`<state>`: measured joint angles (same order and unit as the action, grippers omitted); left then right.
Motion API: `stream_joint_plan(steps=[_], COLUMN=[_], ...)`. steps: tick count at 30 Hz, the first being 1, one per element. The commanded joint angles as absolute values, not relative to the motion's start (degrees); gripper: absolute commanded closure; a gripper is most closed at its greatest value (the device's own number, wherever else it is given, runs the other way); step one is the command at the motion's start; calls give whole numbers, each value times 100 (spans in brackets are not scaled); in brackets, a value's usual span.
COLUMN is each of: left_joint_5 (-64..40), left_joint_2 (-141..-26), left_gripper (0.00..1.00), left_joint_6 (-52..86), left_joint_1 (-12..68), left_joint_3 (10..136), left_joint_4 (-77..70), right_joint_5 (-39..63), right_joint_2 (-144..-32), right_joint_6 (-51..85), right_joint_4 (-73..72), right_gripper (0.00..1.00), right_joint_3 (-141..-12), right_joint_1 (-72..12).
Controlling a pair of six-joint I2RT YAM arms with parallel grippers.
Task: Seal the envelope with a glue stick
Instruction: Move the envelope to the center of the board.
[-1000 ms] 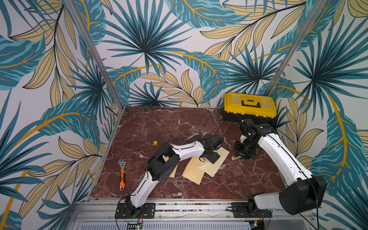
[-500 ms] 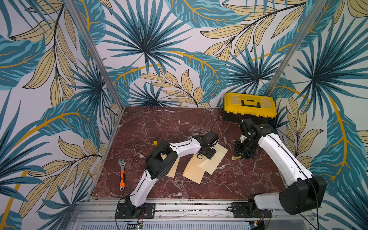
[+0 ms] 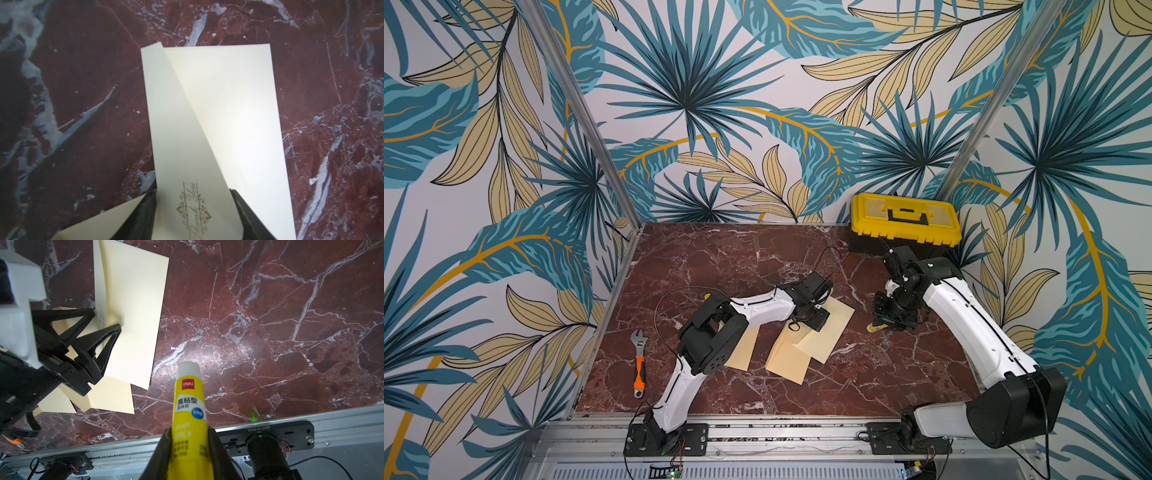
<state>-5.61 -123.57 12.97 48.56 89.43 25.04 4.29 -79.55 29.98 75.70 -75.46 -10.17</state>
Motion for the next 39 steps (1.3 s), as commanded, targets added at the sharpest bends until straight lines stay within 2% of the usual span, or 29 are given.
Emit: stream_joint_plan(steps=[1,5,11,21,32,39], left_joint_5=[-433,-391,-627,-1414,-1670,-1876], left_joint_2=[-12077,-11993,-11890,-11498,-11249,-11334], left_gripper=[43,46,58,65,80,83], left_joint_6=[1318,1327,1490,2091,2323,2637], left_joint_1=[4811,4768,4580,4108,4104,4200], left_joint_3=[8834,8746,8517,7748,7734,7677], left_joint_4=[2436,2343,2123,1237,1113,827], right_joint_5=[378,354,378,369,389,508], right_joint_2=[-7999,-7981,-7981,-8010,-8057,-8298], right_joint_6=[2979,2980,3002,3069,3171,3273], right_joint_4=[7659,7682,7703,7730,7690,7465], right_gripper=[100,100,100,100,100,100], right_joint_3=[-7665,-7691,-7731,-7775,-7873,-7838], right_joint_1=[-1038,-1037,-1046,-1150,-1331,-1589])
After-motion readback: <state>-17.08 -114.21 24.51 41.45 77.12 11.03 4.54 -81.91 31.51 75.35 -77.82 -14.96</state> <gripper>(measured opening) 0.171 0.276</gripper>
